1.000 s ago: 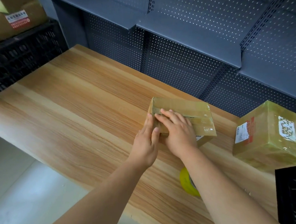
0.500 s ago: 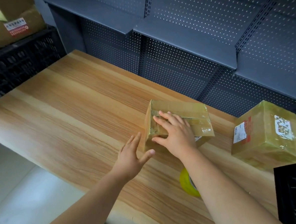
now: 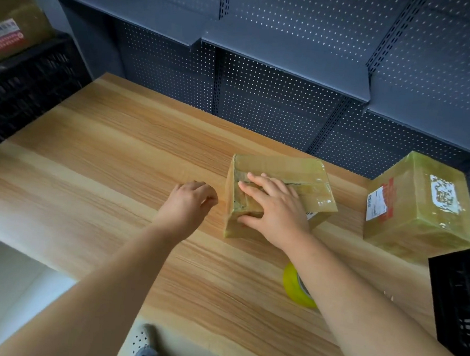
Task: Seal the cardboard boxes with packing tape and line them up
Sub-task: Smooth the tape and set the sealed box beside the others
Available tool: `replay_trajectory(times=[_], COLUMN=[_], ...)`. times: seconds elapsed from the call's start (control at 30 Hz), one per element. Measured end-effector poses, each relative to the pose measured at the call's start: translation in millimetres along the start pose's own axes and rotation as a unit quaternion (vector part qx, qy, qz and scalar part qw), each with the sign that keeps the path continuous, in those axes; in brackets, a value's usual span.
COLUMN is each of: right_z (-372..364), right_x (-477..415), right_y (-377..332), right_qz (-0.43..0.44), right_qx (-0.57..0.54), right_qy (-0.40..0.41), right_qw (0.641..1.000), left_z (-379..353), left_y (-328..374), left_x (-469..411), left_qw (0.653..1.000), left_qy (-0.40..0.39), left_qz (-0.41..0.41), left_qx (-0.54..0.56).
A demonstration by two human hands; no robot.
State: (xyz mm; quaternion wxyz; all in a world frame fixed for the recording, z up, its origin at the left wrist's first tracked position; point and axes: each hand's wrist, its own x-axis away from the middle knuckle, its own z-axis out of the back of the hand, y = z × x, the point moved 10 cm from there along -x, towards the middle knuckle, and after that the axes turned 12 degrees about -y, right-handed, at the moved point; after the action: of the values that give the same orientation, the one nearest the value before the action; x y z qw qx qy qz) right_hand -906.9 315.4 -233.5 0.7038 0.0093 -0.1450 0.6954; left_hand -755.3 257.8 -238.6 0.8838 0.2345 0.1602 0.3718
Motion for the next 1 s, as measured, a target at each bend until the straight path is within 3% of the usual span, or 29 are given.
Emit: replay_trajectory(times=[0.17, 0.53, 0.7, 0.8, 0.87, 0.93, 1.0], right_z=[0.1, 1.2, 0.5, 0.6, 1.3, 0.1, -0.9], right_x=[-1.0, -1.2, -0.7, -0.4, -0.2, -0.9, -1.5], right_y=[-0.1, -1.1, -0.4, -1.2, -1.6, -2.0, -2.6], right_qz=[-0.005, -0.005, -0.008, -0.012, -0.013, -0.014, -0.013], right_qx=[0.003, 0.006, 0.009, 0.014, 0.016, 0.022, 0.029], right_qy=[0.001, 0.003, 0.008, 0.012, 0.013, 0.005, -0.001], right_qw=[1.0, 1.0, 1.0, 1.0, 1.0, 1.0, 0.999], left_z=[-19.2, -23.3, -17.6, -28.7, -53.2, -64.5, -62.2], left_y=[7.2, 17.7, 9.8, -5.1, -17.4, -17.6, -4.5], left_x=[22.4, 4.1, 0.8, 11.0, 30.1, 51.7, 65.6], left_qw=[0.995, 0.998, 0.996, 0.959, 0.887, 0.83, 0.838], left_qy=[-0.04, -0.028, 0.012, 0.042, 0.055, 0.103, 0.12], left_qz=[0.007, -0.054, 0.041, 0.209, 0.335, 0.381, 0.369], left_qx=[0.087, 0.026, 0.08, 0.187, 0.313, 0.393, 0.384])
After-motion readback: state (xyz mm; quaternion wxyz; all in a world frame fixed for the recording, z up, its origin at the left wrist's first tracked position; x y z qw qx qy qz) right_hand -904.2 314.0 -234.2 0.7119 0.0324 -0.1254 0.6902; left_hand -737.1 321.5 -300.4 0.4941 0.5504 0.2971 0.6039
